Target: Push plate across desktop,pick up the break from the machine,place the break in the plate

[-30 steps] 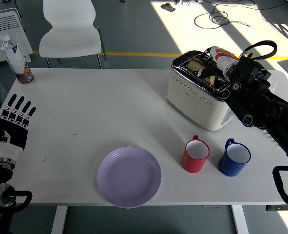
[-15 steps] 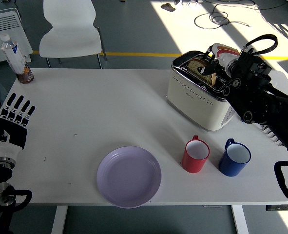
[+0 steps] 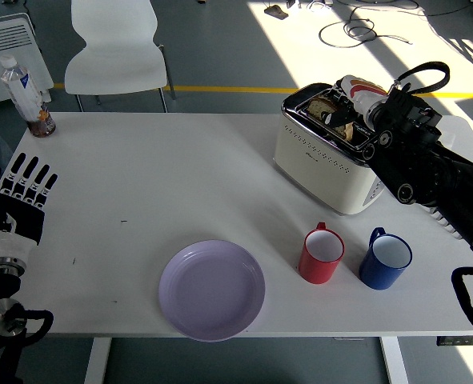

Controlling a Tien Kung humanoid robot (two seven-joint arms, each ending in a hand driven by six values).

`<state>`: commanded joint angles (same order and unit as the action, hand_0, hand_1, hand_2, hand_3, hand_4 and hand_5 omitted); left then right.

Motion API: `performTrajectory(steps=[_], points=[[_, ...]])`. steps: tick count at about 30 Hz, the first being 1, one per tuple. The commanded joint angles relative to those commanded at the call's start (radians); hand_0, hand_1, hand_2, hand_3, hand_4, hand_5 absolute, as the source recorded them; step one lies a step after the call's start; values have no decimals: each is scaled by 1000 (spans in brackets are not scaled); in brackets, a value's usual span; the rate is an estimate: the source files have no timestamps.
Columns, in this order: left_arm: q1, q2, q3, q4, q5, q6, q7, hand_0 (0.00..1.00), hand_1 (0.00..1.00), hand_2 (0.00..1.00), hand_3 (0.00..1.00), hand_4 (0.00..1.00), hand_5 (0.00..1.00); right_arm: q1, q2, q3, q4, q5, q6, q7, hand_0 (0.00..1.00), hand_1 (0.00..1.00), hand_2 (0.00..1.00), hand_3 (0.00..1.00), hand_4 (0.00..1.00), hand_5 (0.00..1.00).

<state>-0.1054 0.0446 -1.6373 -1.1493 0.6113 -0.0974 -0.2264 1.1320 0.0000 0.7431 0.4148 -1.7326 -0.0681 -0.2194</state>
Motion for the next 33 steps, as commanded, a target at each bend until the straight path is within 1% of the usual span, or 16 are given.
performTrajectory(steps=[7, 8, 11, 13, 14, 19, 20, 25, 26, 31, 32, 33], points=[[10, 4, 11, 3, 1, 0, -1, 796, 807, 832, 805, 475, 998, -4, 0, -5, -17, 25, -11, 2, 468, 508, 489, 630, 678, 264], [10, 4, 12, 3, 1, 0, -1, 795, 807, 831, 805, 474, 998, -3, 0, -6, -16, 26, -13, 3, 450, 495, 491, 613, 607, 219], [7, 2, 13, 7, 1, 0, -1, 795, 807, 831, 805, 474, 998, 4, 0, -9, -11, 31, -34, 4, 450, 495, 491, 613, 607, 219], [6, 1, 11, 7, 1, 0, -1, 795, 807, 831, 805, 474, 998, 6, 0, -12, -9, 32, -39, 5, 450, 495, 491, 613, 607, 219], [5, 1, 10, 7, 2, 0, -1, 796, 807, 830, 805, 472, 998, 8, 0, -14, -8, 33, -40, 5, 418, 465, 481, 559, 546, 188], [0, 2, 6, 6, 2, 0, -1, 796, 807, 830, 805, 472, 998, 10, 0, -30, -11, 44, -42, 6, 418, 465, 481, 559, 546, 188], [0, 2, 5, 7, 2, 0, -1, 796, 806, 830, 804, 471, 998, 10, 0, -31, -11, 45, -43, 7, 381, 429, 470, 533, 442, 145], [-1, 1, 7, 8, 2, 0, -1, 796, 806, 830, 804, 471, 998, 14, 0, -36, -7, 41, -49, 14, 381, 429, 470, 533, 442, 145], [-2, 0, 8, 9, 2, 0, -1, 796, 806, 830, 804, 471, 998, 16, 0, -35, -8, 40, -47, 14, 376, 433, 468, 523, 383, 128], [-5, -1, 4, 8, 3, 0, -1, 796, 806, 830, 804, 471, 998, 17, 0, -39, -4, 43, -40, 16, 376, 433, 468, 523, 383, 128], [-5, 0, 3, 9, 3, 0, -1, 796, 806, 830, 804, 471, 998, 17, 0, -42, -2, 43, -41, 16, 377, 430, 464, 518, 361, 115], [-6, 0, 3, 9, 3, 0, -1, 796, 806, 830, 804, 471, 998, 17, 0, -45, 2, 41, -42, 15, 377, 430, 464, 518, 361, 115]])
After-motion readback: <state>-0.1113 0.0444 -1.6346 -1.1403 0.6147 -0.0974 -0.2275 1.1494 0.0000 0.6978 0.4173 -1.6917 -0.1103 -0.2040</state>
